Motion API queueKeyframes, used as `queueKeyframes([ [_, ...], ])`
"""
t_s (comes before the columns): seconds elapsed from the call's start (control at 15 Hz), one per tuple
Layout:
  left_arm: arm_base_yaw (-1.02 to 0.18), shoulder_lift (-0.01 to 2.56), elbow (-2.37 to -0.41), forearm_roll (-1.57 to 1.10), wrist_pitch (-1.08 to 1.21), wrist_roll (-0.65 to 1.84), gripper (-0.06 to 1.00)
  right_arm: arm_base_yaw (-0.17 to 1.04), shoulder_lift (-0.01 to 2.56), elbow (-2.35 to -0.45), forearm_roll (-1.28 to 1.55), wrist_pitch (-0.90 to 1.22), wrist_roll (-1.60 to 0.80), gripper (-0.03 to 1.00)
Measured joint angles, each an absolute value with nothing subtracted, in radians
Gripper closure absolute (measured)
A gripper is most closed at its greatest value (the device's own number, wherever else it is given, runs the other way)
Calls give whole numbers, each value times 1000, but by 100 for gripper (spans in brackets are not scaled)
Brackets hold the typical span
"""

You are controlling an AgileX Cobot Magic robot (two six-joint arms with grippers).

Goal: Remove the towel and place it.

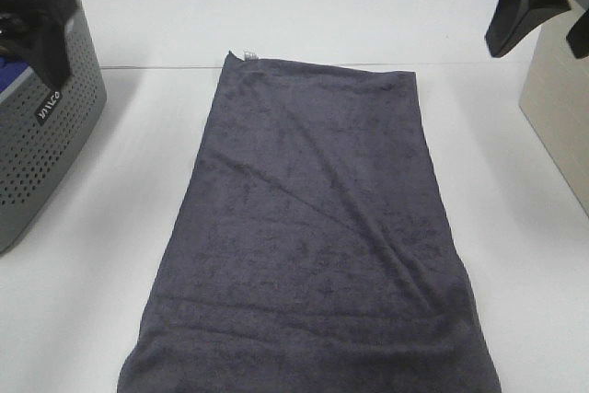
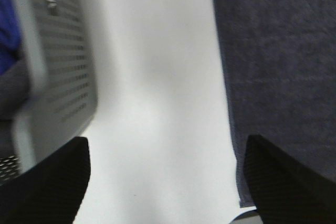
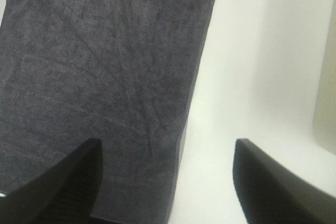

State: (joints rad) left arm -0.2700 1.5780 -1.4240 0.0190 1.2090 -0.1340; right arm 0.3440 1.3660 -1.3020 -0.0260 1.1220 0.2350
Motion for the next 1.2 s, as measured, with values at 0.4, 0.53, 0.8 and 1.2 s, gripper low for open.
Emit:
queueKeyframes([
  [0.4,73,1440,-1417,6,1211,-39,18,319,1306,-1302,-130,1185,287,37],
  [0.53,113,1351,-1364,0,1212,-31,19,220,1306,-1302,-88,1179,266,39],
  [0.8,115,1190,-1219,-7,1213,-27,19,104,1276,-1302,0,1208,153,40],
  [1.2,116,819,-978,6,1200,35,20,104,785,-1052,12,1216,-5,40],
])
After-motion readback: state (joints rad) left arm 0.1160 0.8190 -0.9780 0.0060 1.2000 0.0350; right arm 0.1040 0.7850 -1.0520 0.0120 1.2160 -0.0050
